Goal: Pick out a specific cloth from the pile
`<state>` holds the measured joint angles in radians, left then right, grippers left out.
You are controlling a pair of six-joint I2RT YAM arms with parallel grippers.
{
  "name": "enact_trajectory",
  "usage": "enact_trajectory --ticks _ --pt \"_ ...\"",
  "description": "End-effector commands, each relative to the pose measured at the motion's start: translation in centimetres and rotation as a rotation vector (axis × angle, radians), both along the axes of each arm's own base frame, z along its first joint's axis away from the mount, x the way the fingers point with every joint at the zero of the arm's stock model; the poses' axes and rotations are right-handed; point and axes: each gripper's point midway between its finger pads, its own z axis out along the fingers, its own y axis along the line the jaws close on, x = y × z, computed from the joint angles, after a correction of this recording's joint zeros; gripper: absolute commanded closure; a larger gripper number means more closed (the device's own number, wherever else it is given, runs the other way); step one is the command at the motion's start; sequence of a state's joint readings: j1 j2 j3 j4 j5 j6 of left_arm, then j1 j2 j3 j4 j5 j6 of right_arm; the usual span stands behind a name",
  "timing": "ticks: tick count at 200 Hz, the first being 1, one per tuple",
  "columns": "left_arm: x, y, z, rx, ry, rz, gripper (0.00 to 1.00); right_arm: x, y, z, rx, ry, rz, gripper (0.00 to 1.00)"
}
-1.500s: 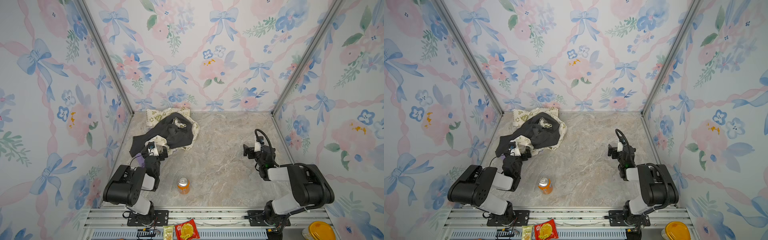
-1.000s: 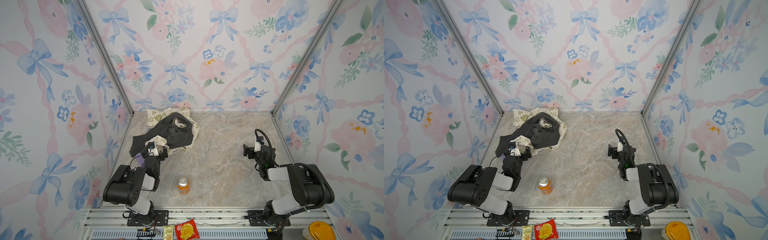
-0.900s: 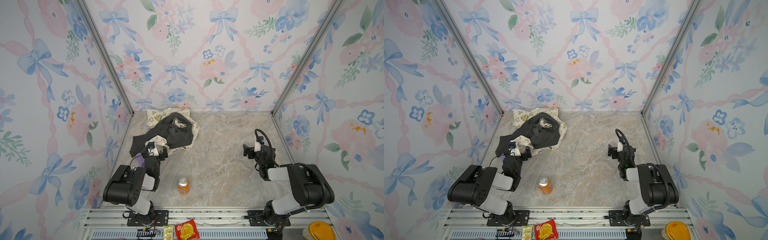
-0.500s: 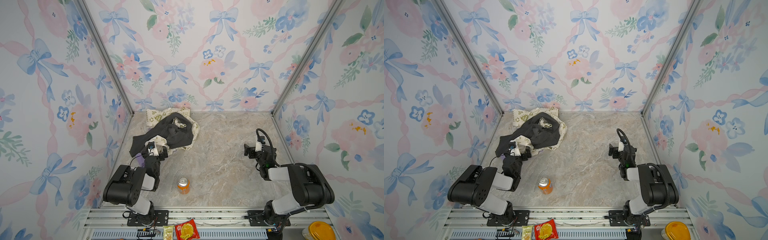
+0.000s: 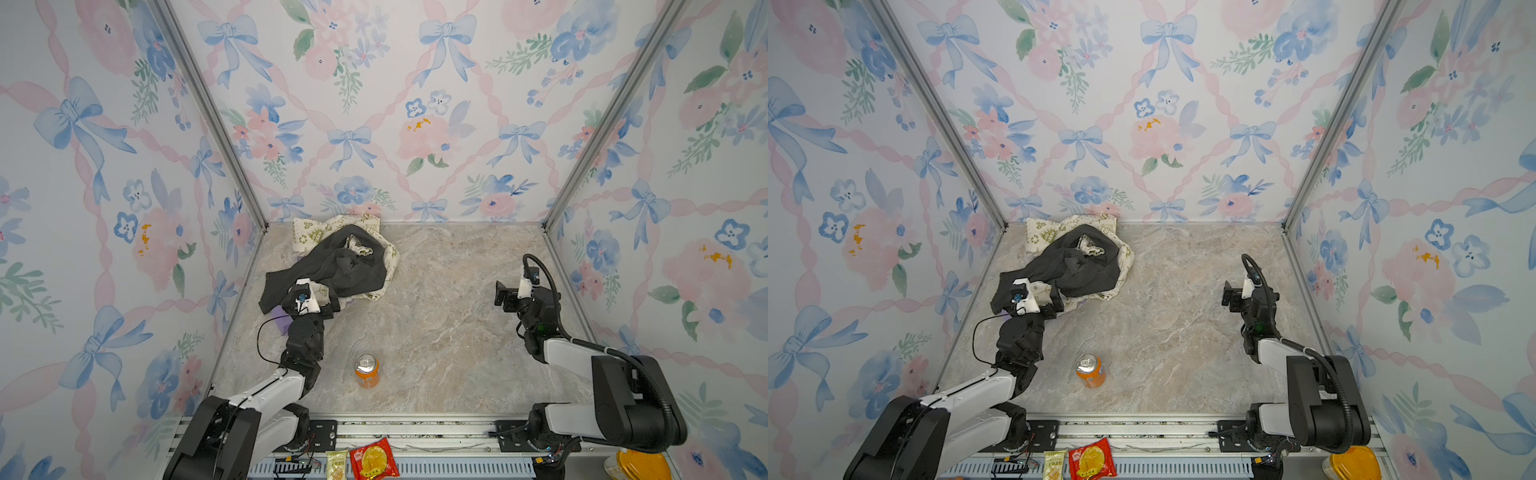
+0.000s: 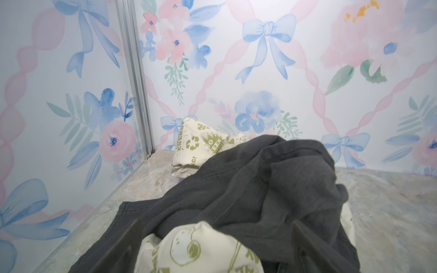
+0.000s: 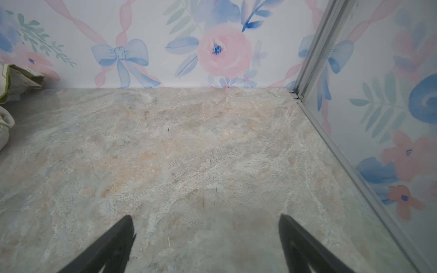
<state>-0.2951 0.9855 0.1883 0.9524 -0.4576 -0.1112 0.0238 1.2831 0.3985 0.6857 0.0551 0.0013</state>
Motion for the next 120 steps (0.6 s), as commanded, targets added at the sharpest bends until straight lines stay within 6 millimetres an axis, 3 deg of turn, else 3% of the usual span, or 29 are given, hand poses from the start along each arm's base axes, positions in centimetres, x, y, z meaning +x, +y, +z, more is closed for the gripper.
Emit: enact_trajectory --ticks 1,24,63,89,120 --pt "-0.9 0.5 -0.6 -0.147 0.078 0.017 0.03 -0.9 -0.1 2.7 0.008 0.011 -0.038 0.03" --pt "-2.2 0.5 1.1 -0.311 0.009 -0.020 0.06 -2.1 1.2 5.4 0.019 0.008 -0.006 0.03" --pt "-4.0 3.1 0.3 -0.496 0.008 0.104 0.06 -4.7 5.4 9.5 0.041 -0.039 0.142 0.03" --pt "-3.7 4.0 -1.5 -0.596 0.062 0.122 0.09 -6.2 8.6 10.6 0.055 -0.030 0.261 0.03" --pt "-2.7 3.9 -5.0 -0.691 0.175 0.125 0.12 -7.9 12.5 10.9 0.074 -0.016 0.393 0.03"
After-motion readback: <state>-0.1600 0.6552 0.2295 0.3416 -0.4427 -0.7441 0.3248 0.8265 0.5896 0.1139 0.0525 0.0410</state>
